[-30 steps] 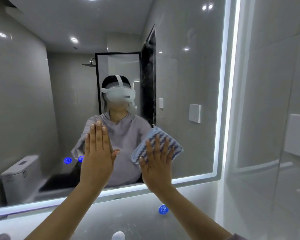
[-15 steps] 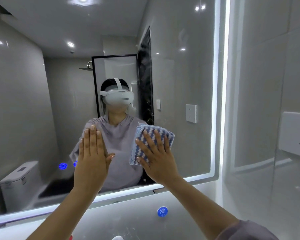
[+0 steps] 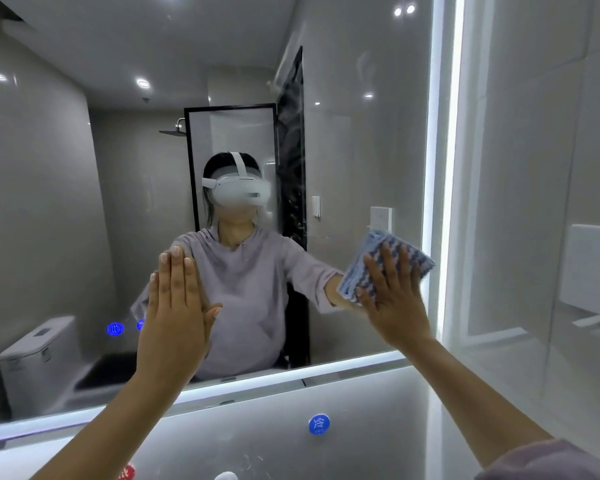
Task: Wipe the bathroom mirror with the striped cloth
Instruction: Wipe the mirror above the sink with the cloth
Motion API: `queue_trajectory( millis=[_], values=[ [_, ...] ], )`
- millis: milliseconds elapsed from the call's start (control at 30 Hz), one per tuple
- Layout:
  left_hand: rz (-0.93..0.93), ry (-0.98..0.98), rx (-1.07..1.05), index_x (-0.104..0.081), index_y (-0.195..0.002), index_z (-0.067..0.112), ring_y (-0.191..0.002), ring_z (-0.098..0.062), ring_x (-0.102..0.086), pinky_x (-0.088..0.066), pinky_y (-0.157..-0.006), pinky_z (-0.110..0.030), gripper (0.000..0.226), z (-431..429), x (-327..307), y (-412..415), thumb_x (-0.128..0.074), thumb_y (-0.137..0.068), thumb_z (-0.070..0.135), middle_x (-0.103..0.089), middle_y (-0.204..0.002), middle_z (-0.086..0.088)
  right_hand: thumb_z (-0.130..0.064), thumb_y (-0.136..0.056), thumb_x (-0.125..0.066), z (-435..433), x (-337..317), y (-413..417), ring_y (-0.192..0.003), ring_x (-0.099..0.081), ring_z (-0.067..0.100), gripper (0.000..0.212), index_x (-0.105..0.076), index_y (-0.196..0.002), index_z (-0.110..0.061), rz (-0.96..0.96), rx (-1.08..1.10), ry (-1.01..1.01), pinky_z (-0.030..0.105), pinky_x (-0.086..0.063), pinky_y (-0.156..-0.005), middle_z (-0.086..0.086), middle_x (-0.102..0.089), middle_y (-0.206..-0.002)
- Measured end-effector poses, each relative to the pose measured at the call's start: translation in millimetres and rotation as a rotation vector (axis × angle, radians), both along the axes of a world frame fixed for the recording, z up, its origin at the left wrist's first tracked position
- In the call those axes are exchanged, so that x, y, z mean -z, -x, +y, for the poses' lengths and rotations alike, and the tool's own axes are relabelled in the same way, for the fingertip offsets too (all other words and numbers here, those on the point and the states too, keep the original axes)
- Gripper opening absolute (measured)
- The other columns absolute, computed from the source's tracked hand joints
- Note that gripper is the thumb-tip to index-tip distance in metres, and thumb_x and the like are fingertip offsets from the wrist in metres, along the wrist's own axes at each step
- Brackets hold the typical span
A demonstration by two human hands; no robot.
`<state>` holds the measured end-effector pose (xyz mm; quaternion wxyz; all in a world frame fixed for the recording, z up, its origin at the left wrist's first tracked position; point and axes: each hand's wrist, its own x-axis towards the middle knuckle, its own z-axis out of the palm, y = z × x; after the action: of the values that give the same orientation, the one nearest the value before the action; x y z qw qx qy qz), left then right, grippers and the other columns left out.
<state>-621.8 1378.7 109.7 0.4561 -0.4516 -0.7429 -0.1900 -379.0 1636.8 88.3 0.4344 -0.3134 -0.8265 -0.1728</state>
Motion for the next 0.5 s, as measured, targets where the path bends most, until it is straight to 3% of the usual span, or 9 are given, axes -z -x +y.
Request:
queue_trajectory(
  millis=[167,333,500],
  values=[
    [0.004,-0.006,-0.005,-0.014,-0.142,-0.013,-0.143,-0.041,-0.007,-0.020,-0.114,-0.054,0.075,0,-1,-3,-0.025,-0.093,0.043,-0.009,-0.152,-0.030,-0.058,-0.096,-0.008,14,1,-27,-0.147,0.007,0.034,0.065,0.008,-0.151,-0.026,0.074,0.015,0.082,0.052,0.002,-0.119,0.015,0.001,-0.159],
    [0.001,0.000,-0.011,-0.015,-0.142,-0.013,-0.143,-0.041,-0.008,-0.021,-0.114,-0.054,0.076,1,-2,-3,-0.024,-0.093,0.044,-0.010,-0.152,-0.030,-0.059,-0.096,-0.007,17,1,-38,-0.146,0.014,0.021,0.067,-0.010,-0.151,-0.019,0.151,0.018,0.159,0.034,0.014,-0.118,0.008,0.003,-0.159],
    [-0.009,0.001,-0.001,-0.014,-0.143,-0.012,-0.143,-0.042,-0.009,-0.022,-0.114,-0.055,0.076,0,-1,-1,-0.021,-0.094,0.045,-0.011,-0.153,-0.030,-0.061,-0.095,-0.005,15,0,-34,-0.146,0.011,0.025,0.071,-0.012,-0.150,-0.017,0.172,0.030,0.155,0.037,0.012,-0.118,0.009,0.002,-0.159]
  ],
)
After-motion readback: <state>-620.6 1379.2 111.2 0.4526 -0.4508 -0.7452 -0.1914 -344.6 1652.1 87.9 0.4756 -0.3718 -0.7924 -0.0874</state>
